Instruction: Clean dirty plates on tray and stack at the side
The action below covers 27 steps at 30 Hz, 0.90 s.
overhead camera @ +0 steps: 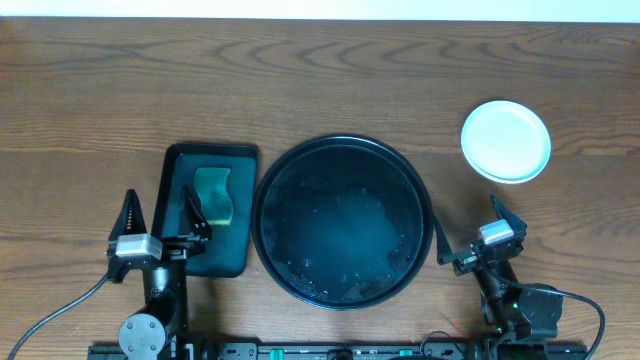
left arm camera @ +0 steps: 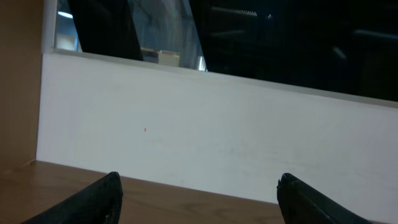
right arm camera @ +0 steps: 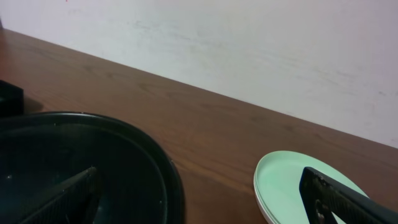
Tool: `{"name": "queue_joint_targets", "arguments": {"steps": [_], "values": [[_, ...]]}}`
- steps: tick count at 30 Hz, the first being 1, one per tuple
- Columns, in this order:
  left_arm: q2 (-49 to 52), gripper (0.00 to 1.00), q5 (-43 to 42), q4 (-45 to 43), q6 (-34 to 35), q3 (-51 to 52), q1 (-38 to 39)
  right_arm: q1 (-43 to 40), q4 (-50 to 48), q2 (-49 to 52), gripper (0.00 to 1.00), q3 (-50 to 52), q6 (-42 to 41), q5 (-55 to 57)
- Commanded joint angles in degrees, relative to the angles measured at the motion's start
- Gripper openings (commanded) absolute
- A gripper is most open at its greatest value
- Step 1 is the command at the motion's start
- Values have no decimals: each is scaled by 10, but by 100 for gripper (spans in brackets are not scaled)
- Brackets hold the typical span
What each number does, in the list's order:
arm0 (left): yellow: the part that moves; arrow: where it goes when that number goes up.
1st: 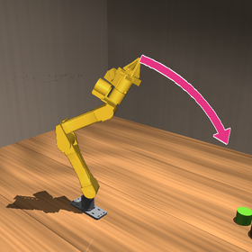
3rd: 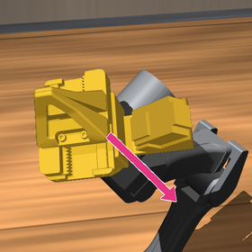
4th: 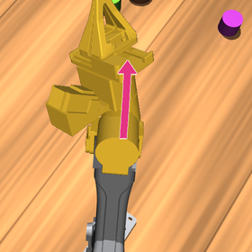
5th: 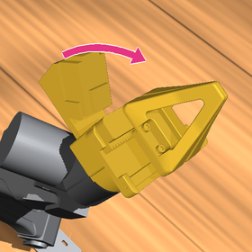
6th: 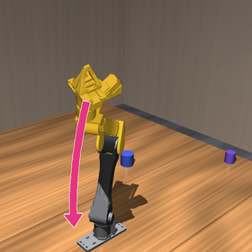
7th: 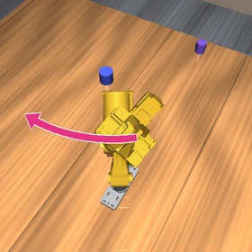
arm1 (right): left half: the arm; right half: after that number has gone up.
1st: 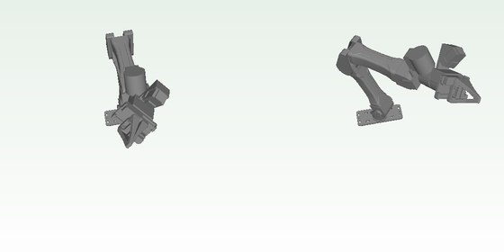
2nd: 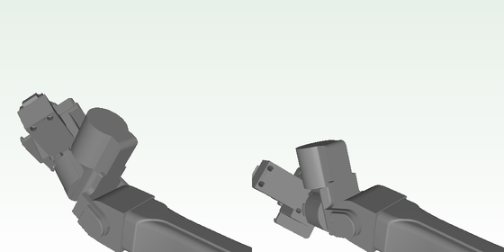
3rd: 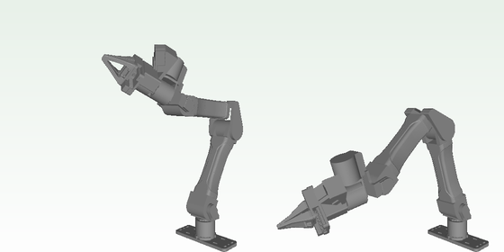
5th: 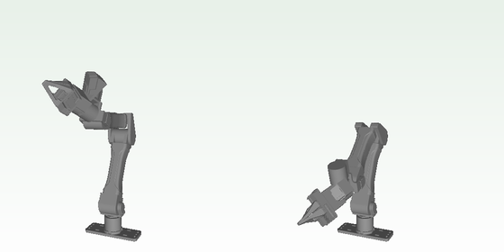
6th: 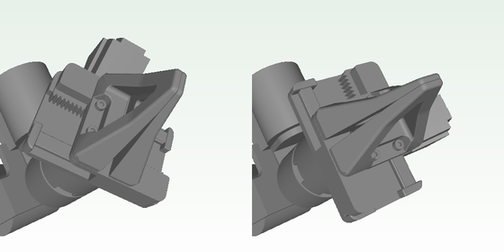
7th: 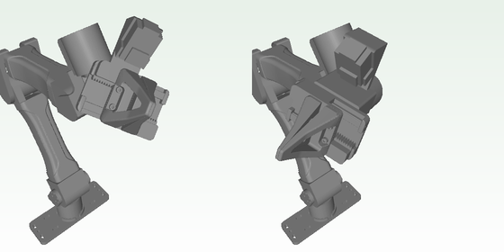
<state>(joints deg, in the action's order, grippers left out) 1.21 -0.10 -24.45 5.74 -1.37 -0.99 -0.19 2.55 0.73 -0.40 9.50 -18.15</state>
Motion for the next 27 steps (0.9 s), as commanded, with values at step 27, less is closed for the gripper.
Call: {"name": "queue_joint_targets", "arguments": {"steps": [27], "values": [[-11, 80, -8, 287, -5, 11, -3, 4, 3, -2, 99, 1, 4, 3]]}}
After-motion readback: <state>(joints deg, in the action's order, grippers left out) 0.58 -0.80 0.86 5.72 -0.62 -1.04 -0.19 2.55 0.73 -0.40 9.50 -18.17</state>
